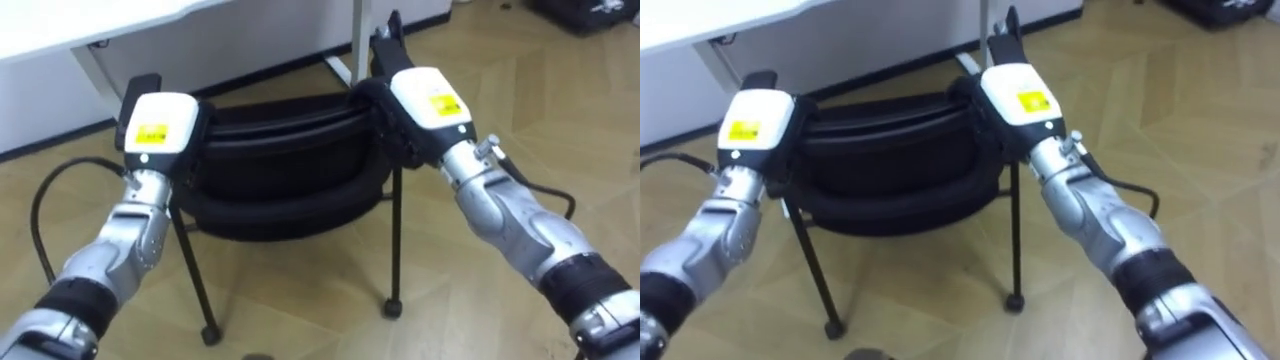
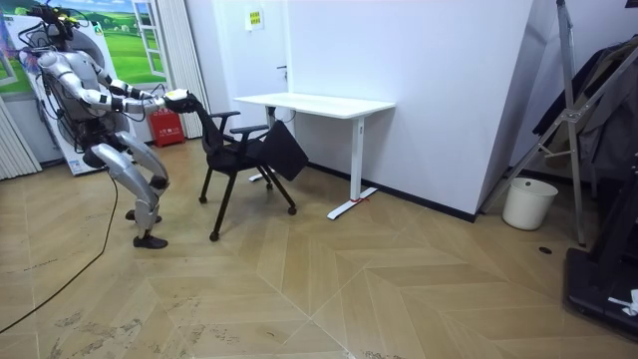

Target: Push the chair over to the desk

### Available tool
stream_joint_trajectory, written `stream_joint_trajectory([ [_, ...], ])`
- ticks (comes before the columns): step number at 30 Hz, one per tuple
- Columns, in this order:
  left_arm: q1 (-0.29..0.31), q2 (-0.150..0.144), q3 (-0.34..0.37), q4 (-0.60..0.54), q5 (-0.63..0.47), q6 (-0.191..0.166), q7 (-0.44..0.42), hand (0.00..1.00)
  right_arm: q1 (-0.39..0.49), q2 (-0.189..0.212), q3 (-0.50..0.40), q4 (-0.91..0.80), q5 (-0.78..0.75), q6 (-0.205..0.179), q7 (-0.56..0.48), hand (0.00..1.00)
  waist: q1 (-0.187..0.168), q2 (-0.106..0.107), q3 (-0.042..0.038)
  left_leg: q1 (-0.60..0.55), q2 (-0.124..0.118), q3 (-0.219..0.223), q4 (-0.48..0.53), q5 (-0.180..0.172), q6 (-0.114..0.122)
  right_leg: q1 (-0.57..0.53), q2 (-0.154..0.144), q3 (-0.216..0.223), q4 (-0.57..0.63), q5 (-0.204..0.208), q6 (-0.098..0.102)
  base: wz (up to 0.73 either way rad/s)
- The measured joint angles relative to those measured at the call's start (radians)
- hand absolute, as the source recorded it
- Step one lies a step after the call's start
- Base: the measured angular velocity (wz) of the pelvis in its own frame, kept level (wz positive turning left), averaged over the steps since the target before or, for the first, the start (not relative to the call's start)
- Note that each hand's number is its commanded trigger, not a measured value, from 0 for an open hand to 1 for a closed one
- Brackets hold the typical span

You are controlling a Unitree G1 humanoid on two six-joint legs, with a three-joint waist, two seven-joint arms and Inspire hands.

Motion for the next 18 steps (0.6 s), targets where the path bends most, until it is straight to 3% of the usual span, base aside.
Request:
stream_joint_trajectory([
  [2,0.004,0.002,-0.006,-0.005,-0.001,0.003,0.010,1.00,-0.002,-0.004,0.007,-0.002,0.006,0.000,0.000,1.00,0.005,-0.001,0.0017,-0.043,-0.005,0.028,-0.034,-0.021,0.012,0.006,-0.011,0.000,0.007,-0.014,-0.003,-0.02],
  [4,0.015,0.001,-0.007,-0.007,-0.006,0.003,0.028,1.00,-0.004,-0.009,0.018,-0.002,0.022,-0.001,-0.002,1.00,0.005,-0.009,0.0065,-0.066,-0.036,0.053,-0.194,-0.029,0.014,0.018,-0.039,-0.003,0.008,-0.026,0.012,-0.02],
  [5,0.022,0.001,-0.006,-0.016,-0.006,0.003,0.036,1.00,-0.003,-0.011,0.018,-0.004,0.022,-0.003,-0.007,1.00,0.002,-0.009,0.0063,-0.066,-0.043,0.068,-0.307,-0.028,0.012,0.021,-0.045,-0.002,0.007,-0.034,0.028,0.04],
  [7,0.023,0.002,-0.006,-0.040,-0.005,0.006,0.037,1.00,-0.003,-0.022,0.017,-0.006,0.020,-0.010,-0.021,1.00,0.002,-0.004,0.0062,-0.067,-0.047,0.084,-0.418,-0.026,0.010,0.023,-0.047,-0.005,0.006,-0.036,0.031,0.07],
  [9,0.021,0.005,-0.006,-0.053,-0.001,0.008,0.040,1.00,-0.006,-0.028,0.016,-0.009,0.022,-0.012,-0.024,1.00,0.008,-0.006,0.0043,-0.067,-0.049,0.098,-0.448,-0.017,0.012,0.021,-0.048,0.003,0.005,-0.040,0.044,0.00],
  [11,0.018,0.011,-0.004,-0.072,-0.005,0.017,0.037,1.00,-0.011,-0.029,0.013,-0.018,0.026,-0.012,-0.024,1.00,0.009,-0.003,0.0019,-0.070,-0.054,0.112,-0.462,-0.029,0.032,0.026,-0.049,0.011,-0.025,-0.033,0.075,-0.02],
  [12,0.018,0.016,-0.003,-0.079,-0.006,0.019,0.036,1.00,-0.015,-0.029,0.013,-0.020,0.026,-0.012,-0.025,1.00,0.010,-0.004,0.0020,-0.071,-0.060,0.117,-0.465,-0.032,0.037,0.025,-0.052,0.014,-0.029,-0.031,0.079,0.00],
  [14,0.018,0.019,-0.001,-0.083,-0.006,0.019,0.032,1.00,-0.017,-0.028,0.011,-0.020,0.025,-0.012,-0.025,1.00,0.010,-0.009,-0.0015,-0.053,-0.084,0.128,-0.477,-0.048,0.064,0.044,-0.062,0.027,-0.053,-0.024,0.104,0.00],
  [18,0.020,0.021,0.013,-0.085,0.015,0.019,0.029,1.00,-0.013,-0.015,0.007,-0.016,0.020,-0.010,-0.025,1.00,0.023,-0.028,-0.0091,-0.007,-0.103,0.162,-0.475,-0.093,0.090,0.078,-0.098,0.048,-0.060,-0.029,0.139,-0.08],
])
